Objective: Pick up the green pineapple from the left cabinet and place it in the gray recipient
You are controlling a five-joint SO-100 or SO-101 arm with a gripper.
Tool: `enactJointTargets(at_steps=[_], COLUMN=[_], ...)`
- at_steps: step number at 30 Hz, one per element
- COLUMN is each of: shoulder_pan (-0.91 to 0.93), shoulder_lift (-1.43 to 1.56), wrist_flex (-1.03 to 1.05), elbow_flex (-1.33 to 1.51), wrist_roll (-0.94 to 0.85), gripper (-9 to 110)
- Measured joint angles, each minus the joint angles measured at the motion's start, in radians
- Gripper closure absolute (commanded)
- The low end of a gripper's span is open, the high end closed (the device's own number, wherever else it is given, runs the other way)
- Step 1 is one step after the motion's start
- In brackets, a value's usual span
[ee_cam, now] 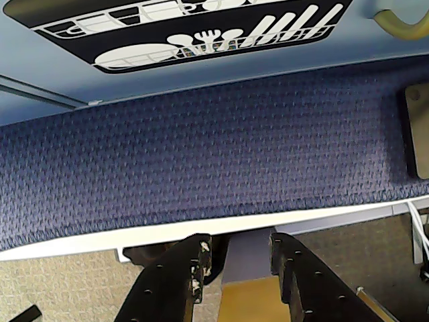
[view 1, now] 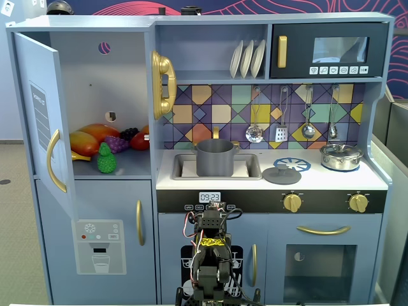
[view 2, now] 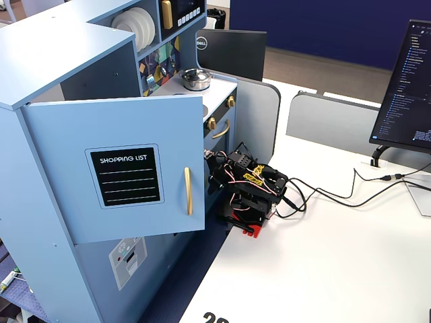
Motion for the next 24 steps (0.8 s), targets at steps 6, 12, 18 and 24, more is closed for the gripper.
enactJointTargets(at_steps=[6,12,18,24], shoulder_pan=[-0.028,-0.031,-0.265,-0.680], shoulder_lift=[0.000,0.000,-0.026,-0.155], wrist_flex=[0.000,0.000,-0.055,-0.344], elbow_flex=[0.000,0.000,-0.023,-0.284], wrist_roll=[0.009,0.009,0.155,0.106], gripper=[101,101,101,102])
